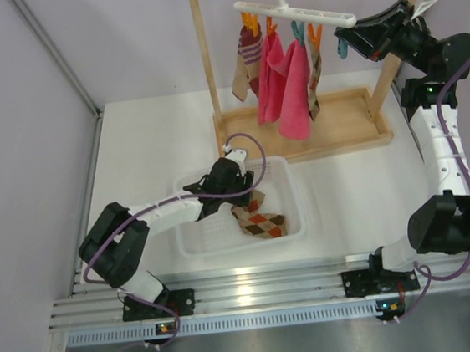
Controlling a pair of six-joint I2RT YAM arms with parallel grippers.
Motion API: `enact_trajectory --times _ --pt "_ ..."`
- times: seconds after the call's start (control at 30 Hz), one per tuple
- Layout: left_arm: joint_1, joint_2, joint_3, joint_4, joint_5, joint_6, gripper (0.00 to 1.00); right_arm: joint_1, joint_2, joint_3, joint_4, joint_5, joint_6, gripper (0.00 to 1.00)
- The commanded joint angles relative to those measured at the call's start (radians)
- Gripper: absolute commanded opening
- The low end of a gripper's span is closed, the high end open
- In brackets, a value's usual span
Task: Clip the socks to the hanger
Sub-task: Pick up the sock from the bin.
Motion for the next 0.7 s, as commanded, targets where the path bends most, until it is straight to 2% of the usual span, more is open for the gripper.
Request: enact_trajectory --times 0.0,0.23,0.43,0.53,0.57,0.67 --pt "-0.01 -0.061 -0.002 0.063 0.023 0.034 0.66 0.008 -0.003 0.01 -0.033 0.021 -0.023 0.0" --pt "-0.032 0.01 0.023 0.049 0.043 0.038 0.65 0.008 -0.003 0.008 -0.026 0.018 -0.02 0.0" --pt "-0.041 0.088 0.052 0.04 0.002 0.049 0.61 0.008 0.0 0.007 -0.024 0.015 -0.023 0.0" --pt "-0.046 0.128 0.072 0.02 -0.018 0.061 0.56 0.008 0.0 0.008 -0.024 0.015 -0.024 0.0" --pt "-0.046 0.136 0.078 0.014 -0.02 0.065 0.49 0.008 0.0 0.01 -0.024 0.015 -0.026 0.0" --pt "-0.05 0.101 0.072 0.018 0.003 0.078 0.37 0.009 0.0 0.01 -0.024 0.013 -0.026 0.0"
